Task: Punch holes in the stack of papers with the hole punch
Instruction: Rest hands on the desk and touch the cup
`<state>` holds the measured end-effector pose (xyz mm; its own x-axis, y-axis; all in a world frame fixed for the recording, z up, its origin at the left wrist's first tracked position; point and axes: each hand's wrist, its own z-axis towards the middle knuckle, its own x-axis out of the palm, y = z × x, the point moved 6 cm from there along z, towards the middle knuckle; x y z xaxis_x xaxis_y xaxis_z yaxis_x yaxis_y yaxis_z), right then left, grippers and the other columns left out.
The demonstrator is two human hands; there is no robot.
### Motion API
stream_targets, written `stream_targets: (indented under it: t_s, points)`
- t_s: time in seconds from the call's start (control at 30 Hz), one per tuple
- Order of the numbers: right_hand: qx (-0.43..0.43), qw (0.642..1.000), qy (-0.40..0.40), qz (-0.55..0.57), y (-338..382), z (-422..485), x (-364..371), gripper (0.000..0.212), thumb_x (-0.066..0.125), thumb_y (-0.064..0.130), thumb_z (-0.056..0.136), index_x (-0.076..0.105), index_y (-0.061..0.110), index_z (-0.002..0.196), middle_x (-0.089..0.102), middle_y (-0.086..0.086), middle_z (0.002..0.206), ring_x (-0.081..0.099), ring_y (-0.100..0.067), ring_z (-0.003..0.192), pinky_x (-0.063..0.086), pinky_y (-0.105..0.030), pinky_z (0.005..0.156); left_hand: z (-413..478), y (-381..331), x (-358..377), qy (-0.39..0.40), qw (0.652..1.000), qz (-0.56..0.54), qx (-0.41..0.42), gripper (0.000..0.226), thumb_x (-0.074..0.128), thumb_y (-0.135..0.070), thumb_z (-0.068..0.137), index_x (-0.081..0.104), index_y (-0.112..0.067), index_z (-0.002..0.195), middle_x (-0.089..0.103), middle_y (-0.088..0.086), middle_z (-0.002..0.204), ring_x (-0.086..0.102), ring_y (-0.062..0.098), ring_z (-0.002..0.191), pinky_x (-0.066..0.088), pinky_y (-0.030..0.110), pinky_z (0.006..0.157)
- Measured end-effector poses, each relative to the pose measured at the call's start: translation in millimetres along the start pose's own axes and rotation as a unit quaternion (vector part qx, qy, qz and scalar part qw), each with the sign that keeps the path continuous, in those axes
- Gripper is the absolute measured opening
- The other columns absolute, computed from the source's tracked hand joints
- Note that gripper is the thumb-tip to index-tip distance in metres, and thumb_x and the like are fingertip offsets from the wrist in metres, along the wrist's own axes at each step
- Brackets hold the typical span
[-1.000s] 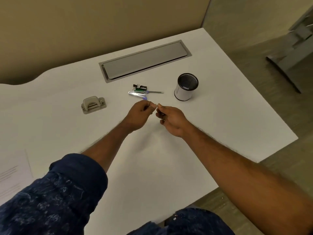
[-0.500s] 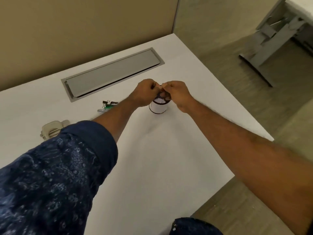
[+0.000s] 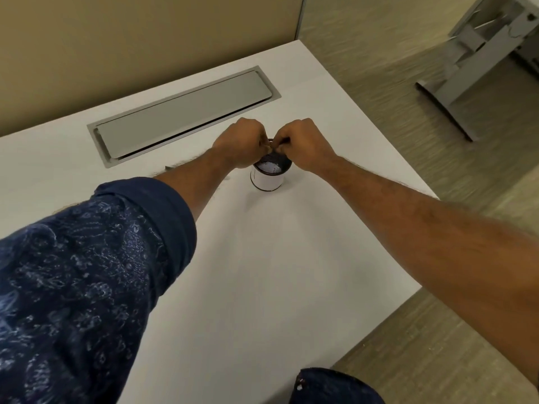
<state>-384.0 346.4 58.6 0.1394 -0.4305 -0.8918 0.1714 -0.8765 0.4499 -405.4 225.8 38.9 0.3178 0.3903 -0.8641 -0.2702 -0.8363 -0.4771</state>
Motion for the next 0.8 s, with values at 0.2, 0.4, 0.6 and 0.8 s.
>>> stream_targets:
  t_s: [0.2, 0.4, 0.6, 0.8]
  points:
    - [-0.004, 1.000, 0.023, 0.000, 3, 1, -1, 0.025, 0.060, -0.002, 0.081, 0.077, 0.010, 0.097, 0.075, -0.009, 0.096, 0.068, -0.022, 0.087, 0.055, -0.035, 0.085, 0, 2, -2, -0.001, 1.000, -0.015, 0.008, 0.013, 0.070, -0.024, 0.087, 0.072, -0.013, 0.093, 0.069, 0.004, 0.096, 0.062, 0.022, 0.086, 0.046, 0.031, 0.070]
    - [0.045, 0.997, 0.010, 0.066, -6, 0, -7, 0.026, 0.056, -0.007, 0.079, 0.077, 0.006, 0.088, 0.075, -0.008, 0.083, 0.070, -0.017, 0.075, 0.059, -0.033, 0.080, -1, 4, -3, 0.019, 0.999, -0.041, 0.024, 0.023, 0.057, -0.020, 0.096, 0.073, -0.009, 0.109, 0.072, 0.011, 0.111, 0.061, 0.021, 0.093, 0.046, 0.030, 0.078]
    - [0.041, 0.998, 0.015, 0.041, -7, -1, -7, 0.017, 0.069, 0.005, 0.081, 0.077, 0.013, 0.093, 0.075, -0.004, 0.094, 0.068, -0.018, 0.085, 0.057, -0.035, 0.083, -2, -2, -7, 0.010, 0.999, -0.038, 0.035, 0.021, 0.064, -0.021, 0.091, 0.073, -0.007, 0.104, 0.073, 0.010, 0.105, 0.065, 0.023, 0.094, 0.051, 0.029, 0.078]
    - [0.016, 0.999, 0.038, -0.006, -3, -1, -6, 0.021, 0.061, 0.003, 0.083, 0.076, 0.011, 0.096, 0.073, -0.008, 0.099, 0.066, -0.023, 0.087, 0.056, -0.037, 0.083, -2, -4, -6, 0.014, 0.999, -0.013, 0.035, 0.023, 0.068, -0.028, 0.089, 0.072, -0.009, 0.102, 0.072, 0.007, 0.101, 0.061, 0.019, 0.085, 0.047, 0.030, 0.072]
